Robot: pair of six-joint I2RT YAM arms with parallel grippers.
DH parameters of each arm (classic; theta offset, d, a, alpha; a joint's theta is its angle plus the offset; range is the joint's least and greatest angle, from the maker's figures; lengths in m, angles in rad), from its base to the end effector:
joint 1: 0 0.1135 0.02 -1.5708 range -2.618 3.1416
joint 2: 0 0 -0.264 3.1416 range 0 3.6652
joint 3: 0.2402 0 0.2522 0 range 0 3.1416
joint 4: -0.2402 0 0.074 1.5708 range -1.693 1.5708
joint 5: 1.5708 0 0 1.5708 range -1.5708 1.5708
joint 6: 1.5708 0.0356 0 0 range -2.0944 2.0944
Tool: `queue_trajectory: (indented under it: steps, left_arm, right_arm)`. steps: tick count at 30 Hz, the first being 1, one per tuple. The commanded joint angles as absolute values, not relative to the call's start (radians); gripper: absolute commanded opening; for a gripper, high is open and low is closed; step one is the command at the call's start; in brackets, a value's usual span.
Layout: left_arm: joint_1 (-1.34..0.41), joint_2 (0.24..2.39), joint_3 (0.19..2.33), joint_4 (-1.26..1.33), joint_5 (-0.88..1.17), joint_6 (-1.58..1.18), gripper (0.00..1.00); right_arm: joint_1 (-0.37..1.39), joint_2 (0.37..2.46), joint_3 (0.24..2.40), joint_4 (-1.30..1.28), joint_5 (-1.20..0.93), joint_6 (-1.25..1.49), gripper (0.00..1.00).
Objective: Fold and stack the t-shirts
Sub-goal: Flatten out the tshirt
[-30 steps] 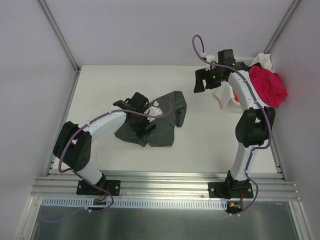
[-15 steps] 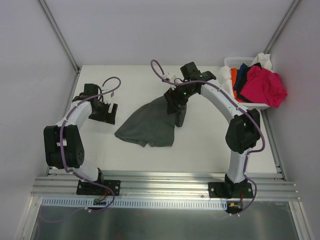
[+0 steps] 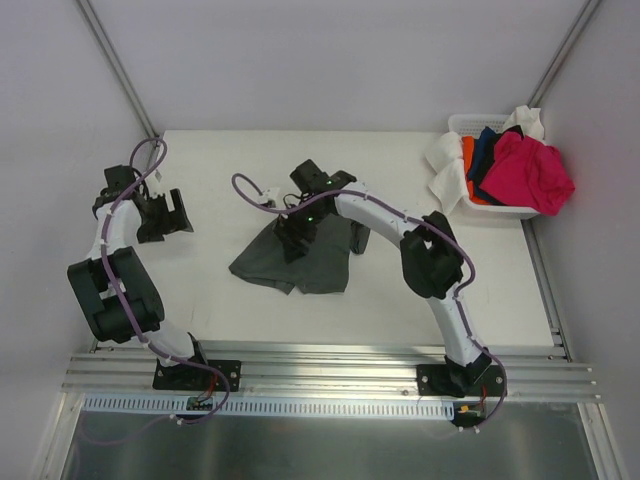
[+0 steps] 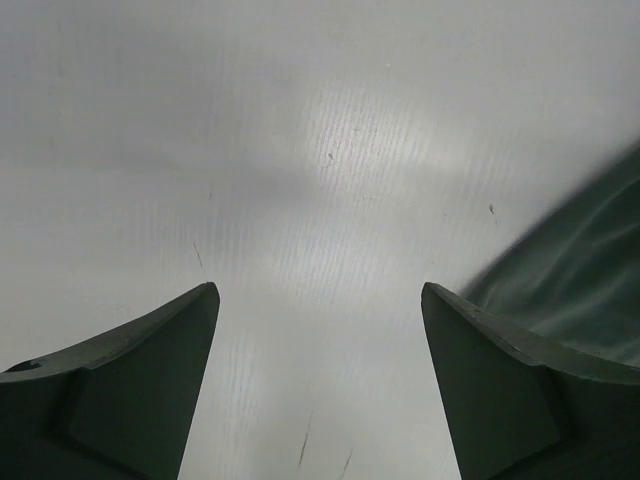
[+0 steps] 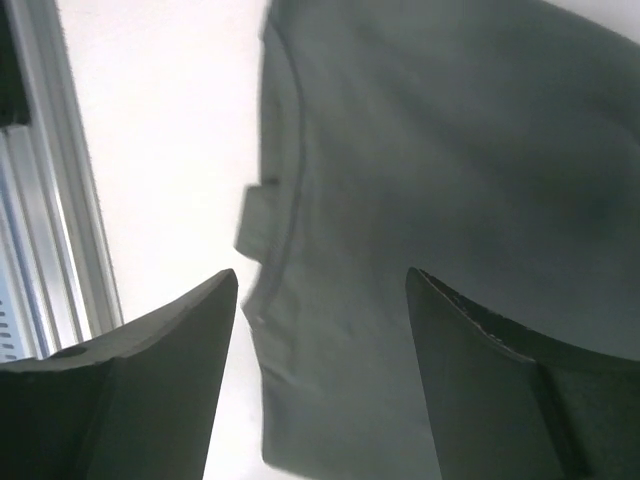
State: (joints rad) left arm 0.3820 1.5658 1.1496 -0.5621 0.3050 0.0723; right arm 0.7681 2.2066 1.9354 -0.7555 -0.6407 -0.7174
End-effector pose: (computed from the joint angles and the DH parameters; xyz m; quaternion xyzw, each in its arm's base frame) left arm 0.3077 0.1121 0.2438 -0.1020 0.9409 -0.0766 0.3139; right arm 0.3318 0.3501 0.2304 -0.6806 0.6162 0.3097 0.2473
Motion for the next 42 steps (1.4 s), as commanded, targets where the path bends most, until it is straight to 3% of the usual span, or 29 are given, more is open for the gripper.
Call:
queue_trajectory:
  steps: [1,24,27,31,33,35,36,42]
  left_arm:
    - [0.400,1.528,1.183,-0.578,0.324,0.043,0.83]
    - [0.408,1.359,1.046,-0.595,0.433,-0.043,0.84]
    - [0.410,1.330,1.043,-0.603,0.433,-0.052,0.84]
    - [0.410,1.287,1.039,-0.609,0.430,-0.061,0.85]
    - [0.408,1.272,1.025,-0.609,0.426,-0.067,0.85]
    - [0.408,1.256,1.012,-0.609,0.429,-0.080,0.86]
    - [0.408,1.252,1.002,-0.609,0.436,-0.084,0.86]
    - [0.410,1.217,0.980,-0.606,0.448,-0.060,0.86]
  right_arm:
    - [0.808,2.227,1.980,-0.672,-0.739,-0.686,0.72]
    - [0.951,2.468,2.160,-0.612,-0.720,-0.633,0.72]
    - [0.962,2.502,2.161,-0.629,-0.664,-0.664,0.63]
    - [0.963,2.507,2.138,-0.626,-0.525,-0.675,0.38]
    - [0.960,2.497,2.128,-0.609,-0.476,-0.666,0.33]
    - [0.962,2.490,2.112,-0.598,-0.388,-0.657,0.18]
    - [0.960,2.488,2.109,-0.600,-0.361,-0.643,0.03]
    - [0.962,2.361,2.030,-0.646,-0.246,-0.601,0.01]
